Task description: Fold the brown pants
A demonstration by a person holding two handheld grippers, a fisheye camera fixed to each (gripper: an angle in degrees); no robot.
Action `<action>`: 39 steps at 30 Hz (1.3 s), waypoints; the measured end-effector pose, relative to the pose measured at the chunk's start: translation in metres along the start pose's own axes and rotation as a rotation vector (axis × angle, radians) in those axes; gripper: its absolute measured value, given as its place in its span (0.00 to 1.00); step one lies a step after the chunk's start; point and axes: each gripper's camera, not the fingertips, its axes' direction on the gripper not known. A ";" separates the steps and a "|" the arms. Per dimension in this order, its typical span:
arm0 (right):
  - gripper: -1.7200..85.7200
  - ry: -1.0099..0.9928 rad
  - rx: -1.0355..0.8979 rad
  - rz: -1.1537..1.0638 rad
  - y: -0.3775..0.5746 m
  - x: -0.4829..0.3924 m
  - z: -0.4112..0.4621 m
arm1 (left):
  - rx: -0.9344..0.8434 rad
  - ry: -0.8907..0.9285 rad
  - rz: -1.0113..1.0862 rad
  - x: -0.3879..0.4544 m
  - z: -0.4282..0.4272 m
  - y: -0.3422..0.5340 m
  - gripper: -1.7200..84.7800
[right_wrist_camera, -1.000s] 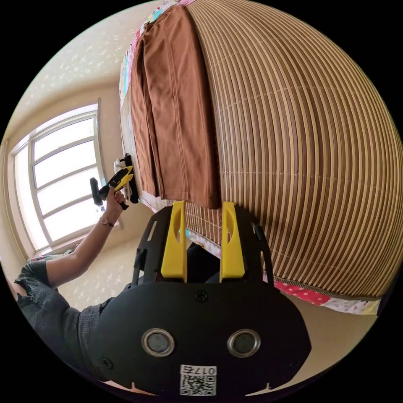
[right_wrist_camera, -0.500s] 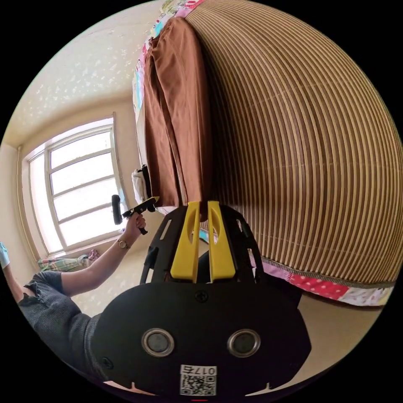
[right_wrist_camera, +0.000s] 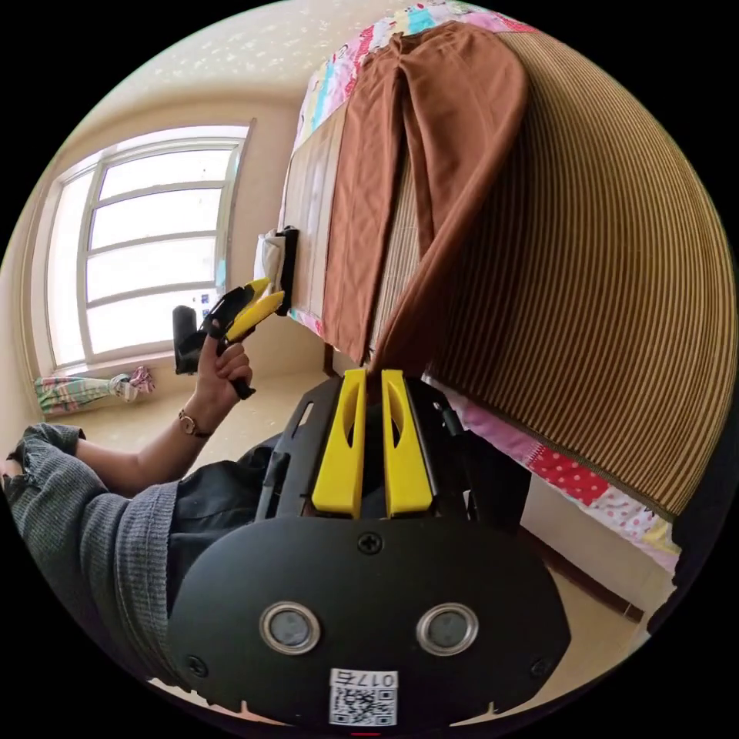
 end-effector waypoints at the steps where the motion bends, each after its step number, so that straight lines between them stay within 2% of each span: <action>1: 0.05 -0.005 -0.006 -0.020 -0.003 -0.007 0.004 | -0.105 0.046 0.097 0.031 0.022 -0.012 0.21; 3: 0.05 -0.023 -0.032 -0.095 -0.016 -0.035 0.019 | -0.187 0.009 0.218 0.069 0.042 -0.028 0.22; 7: 0.05 -0.073 -0.050 -0.172 -0.030 -0.064 0.037 | -0.446 -0.412 0.453 0.111 0.100 -0.049 0.21; 8: 0.05 -0.091 -0.051 -0.190 -0.033 -0.070 0.041 | -0.497 -0.518 0.498 0.108 0.114 -0.046 0.16; 10: 0.06 -0.095 -0.069 -0.197 -0.036 -0.075 0.048 | -0.467 -0.563 0.529 0.095 0.111 -0.038 0.06; 14: 0.09 -0.082 -0.136 -0.203 -0.034 -0.063 0.048 | -0.402 -0.286 0.418 0.038 0.071 -0.026 0.02; 16: 0.10 -0.016 -0.122 -0.190 -0.035 -0.048 0.039 | -0.376 -0.224 0.320 0.011 0.056 -0.022 0.02; 19: 0.12 0.094 -0.105 -0.047 -0.067 -0.004 0.019 | -0.344 -0.119 0.230 -0.021 0.038 -0.017 0.01; 22: 0.15 0.065 0.055 0.114 -0.122 0.051 -0.018 | -0.344 -0.076 0.215 -0.033 0.035 -0.011 0.01; 24: 0.18 -0.094 0.226 0.307 -0.169 0.110 -0.042 | -0.350 -0.068 0.217 -0.033 0.035 -0.007 0.01; 25: 0.18 -0.148 0.286 0.348 -0.179 0.123 -0.047 | -0.354 -0.059 0.224 -0.031 0.034 -0.004 0.01; 27: 0.19 -0.344 0.532 0.461 -0.217 0.157 -0.062 | -0.355 -0.053 0.237 -0.028 0.031 0.001 0.01; 28: 0.20 -0.371 0.585 0.481 -0.226 0.161 -0.064 | -0.354 -0.048 0.252 -0.025 0.030 0.004 0.01; 30: 0.19 -0.359 0.716 0.550 -0.270 0.161 -0.070 | -0.366 -0.046 0.282 -0.024 0.031 0.006 0.01; 33: 0.19 -0.362 0.837 0.539 -0.324 0.146 -0.071 | -0.407 -0.028 0.346 -0.027 0.036 0.007 0.01; 35: 0.19 -0.340 0.870 0.511 -0.357 0.135 -0.071 | -0.418 0.008 0.361 -0.034 0.034 0.007 0.01; 39: 0.18 -0.128 0.795 0.437 -0.431 0.107 -0.069 | -0.395 0.066 0.321 -0.055 0.022 0.004 0.01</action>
